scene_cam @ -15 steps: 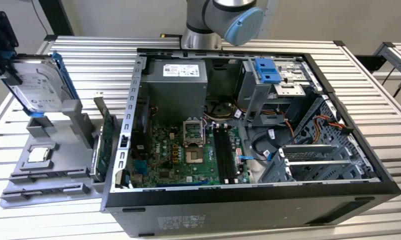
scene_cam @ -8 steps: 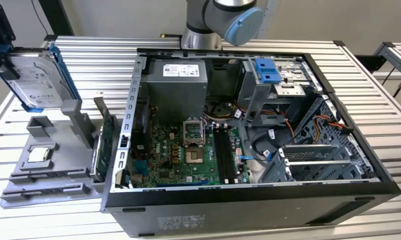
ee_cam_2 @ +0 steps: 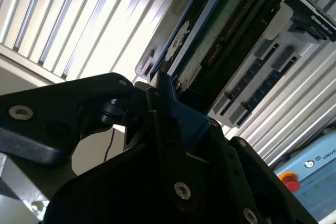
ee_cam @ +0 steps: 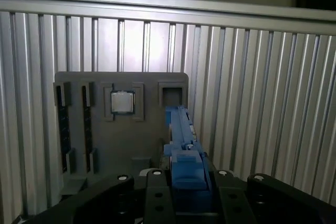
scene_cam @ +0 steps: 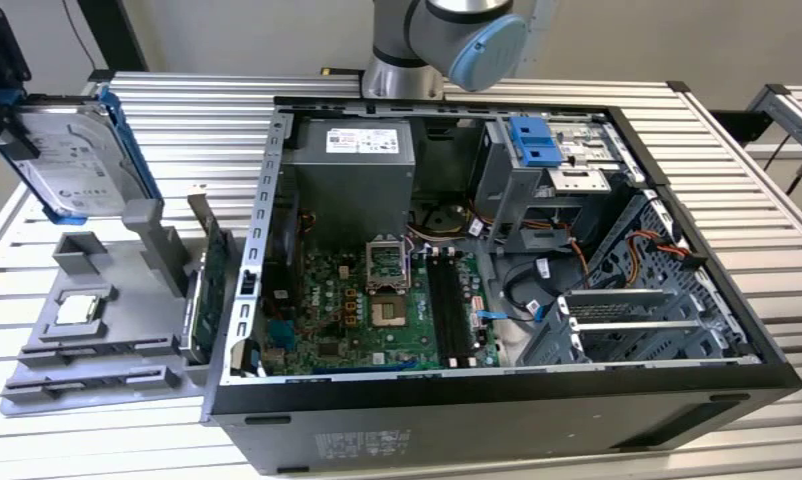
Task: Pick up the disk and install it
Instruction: 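Pick up the disk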
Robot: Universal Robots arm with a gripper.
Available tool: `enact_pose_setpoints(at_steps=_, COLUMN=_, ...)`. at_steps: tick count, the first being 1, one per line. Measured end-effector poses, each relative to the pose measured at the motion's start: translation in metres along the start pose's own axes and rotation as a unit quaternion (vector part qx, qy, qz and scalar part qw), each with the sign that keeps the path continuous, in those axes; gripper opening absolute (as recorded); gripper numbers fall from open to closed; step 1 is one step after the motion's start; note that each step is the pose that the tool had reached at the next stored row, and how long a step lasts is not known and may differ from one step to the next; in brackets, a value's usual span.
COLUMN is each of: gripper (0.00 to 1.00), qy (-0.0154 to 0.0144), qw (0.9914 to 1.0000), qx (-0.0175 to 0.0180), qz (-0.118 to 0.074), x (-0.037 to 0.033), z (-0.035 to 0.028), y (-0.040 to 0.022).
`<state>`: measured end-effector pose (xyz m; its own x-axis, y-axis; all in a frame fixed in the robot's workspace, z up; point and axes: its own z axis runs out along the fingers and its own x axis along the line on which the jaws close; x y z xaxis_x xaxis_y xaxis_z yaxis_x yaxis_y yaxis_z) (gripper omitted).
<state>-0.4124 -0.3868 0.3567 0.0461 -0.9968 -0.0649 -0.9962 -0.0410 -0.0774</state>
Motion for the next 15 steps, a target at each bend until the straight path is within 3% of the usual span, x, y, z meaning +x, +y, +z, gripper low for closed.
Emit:
enact_pose_setpoints(at_steps=3, gripper=0.00, qy=-0.0001, qw=1.00000, qx=-0.0002, qz=0.000, x=-0.0001, z=-0.0012, y=-0.0001)
enact_pose_setpoints(at_steps=6, gripper=0.00, qy=-0.0001, qw=1.00000, qx=0.0008, qz=0.000, x=-0.0005, z=-0.0080, y=-0.0006)
enact_pose_setpoints(at_steps=15, gripper=0.00, qy=0.0002, qw=0.99993, qx=0.0114, qz=-0.002, x=-0.0022, z=-0.0346, y=-0.0027)
